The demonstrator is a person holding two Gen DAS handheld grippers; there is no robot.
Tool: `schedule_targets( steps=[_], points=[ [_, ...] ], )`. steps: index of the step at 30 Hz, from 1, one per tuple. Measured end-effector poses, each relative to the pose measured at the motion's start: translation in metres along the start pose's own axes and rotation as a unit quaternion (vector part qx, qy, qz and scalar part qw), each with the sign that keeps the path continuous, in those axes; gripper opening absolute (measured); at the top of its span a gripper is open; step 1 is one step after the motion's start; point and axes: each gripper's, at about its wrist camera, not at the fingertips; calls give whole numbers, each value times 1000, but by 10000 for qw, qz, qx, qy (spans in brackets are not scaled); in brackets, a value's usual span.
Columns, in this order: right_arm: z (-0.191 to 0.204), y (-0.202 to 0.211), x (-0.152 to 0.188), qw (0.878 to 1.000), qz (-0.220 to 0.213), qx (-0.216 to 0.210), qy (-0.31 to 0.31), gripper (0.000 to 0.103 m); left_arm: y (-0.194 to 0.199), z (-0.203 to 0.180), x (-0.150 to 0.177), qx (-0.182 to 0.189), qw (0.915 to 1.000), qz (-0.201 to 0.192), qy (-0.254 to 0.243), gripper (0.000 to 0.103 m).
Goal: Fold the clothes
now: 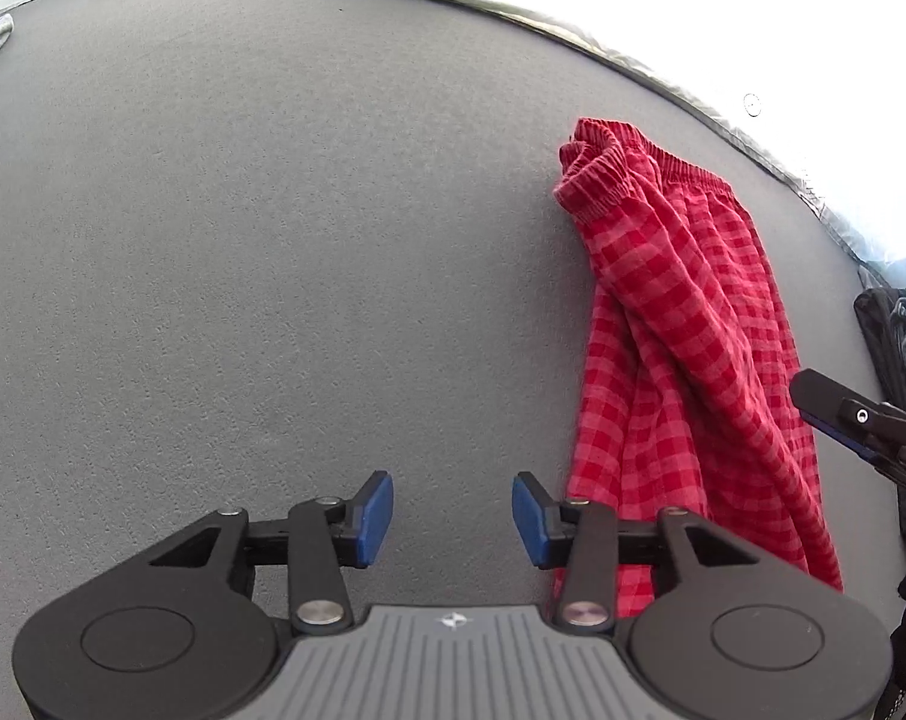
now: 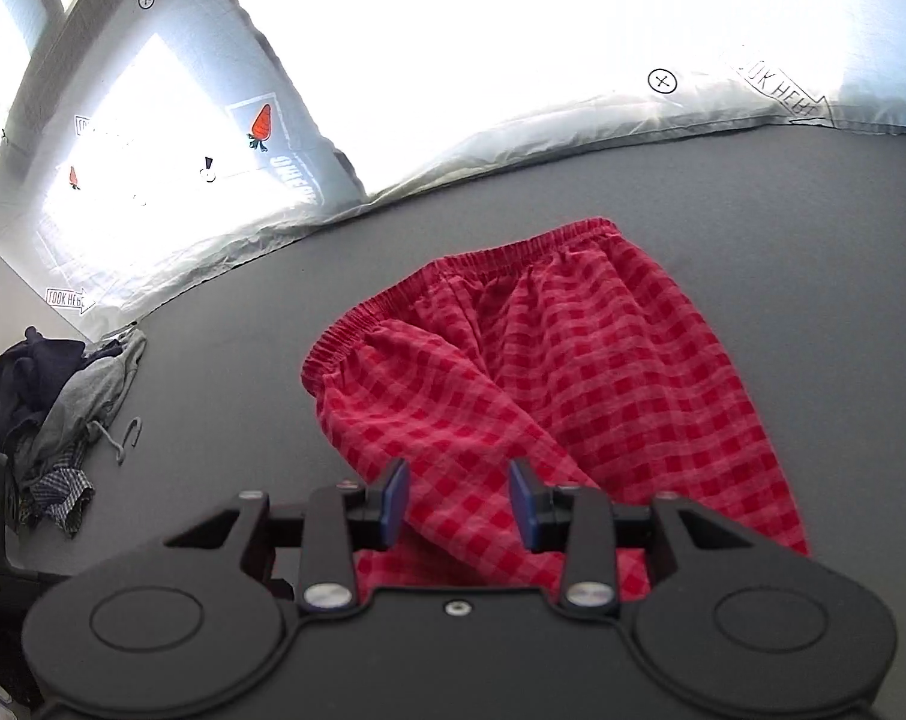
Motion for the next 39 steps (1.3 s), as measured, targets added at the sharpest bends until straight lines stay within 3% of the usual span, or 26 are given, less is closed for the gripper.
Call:
schedule_targets(
  steps=[6, 15, 16, 19, 23, 27, 30, 33, 36, 38, 39],
  points=[
    [27, -39, -17, 9987, 193, -405, 232, 43, -9, 9, -27, -35, 9993, 24, 383, 48],
    [52, -82, -22, 9941, 466, -26, 981, 43, -19, 14, -52, -76, 9986, -2, 525, 49],
    [52, -86, -21, 9930, 496, 25, 1074, 37, -19, 15, -53, -55, 9984, 1, 557, 49],
    [51, -89, -25, 9900, 586, -38, 1281, 2, -19, 18, -56, -87, 9981, -13, 604, 49],
    [41, -77, -45, 9916, 430, -510, 1108, 1, -16, 20, -59, -128, 9980, -23, 617, 49],
    [3, -52, -84, 9948, -113, -844, 560, 1, -12, 16, -63, -38, 9982, -90, 596, 49],
    [-42, -42, -107, 9981, -487, -237, 295, 2, -10, 8, -69, -6, 9986, -171, 497, 49],
    [-87, -45, -118, 9940, -606, 896, 136, 26, -11, -5, -75, 97, 9991, -222, 340, 49],
    [-118, -41, -115, 9945, -585, 823, -290, 28, -14, -22, -81, 211, 9994, -260, 103, 49],
    [-129, -35, -107, 9944, -675, 570, -577, 39, -15, -36, -87, 328, 9989, -324, -84, 49],
    [-132, -36, -103, 9947, -646, 494, -631, 40, -17, -43, -90, 408, 9984, -354, -160, 49]
  ],
)
Point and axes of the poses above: each gripper's, at about its wrist camera, not at the fingertips, and y roughly against the way its jaws point, z to its left, x to its underside, and after that the axes turned 11 degrees about -x, right-handed
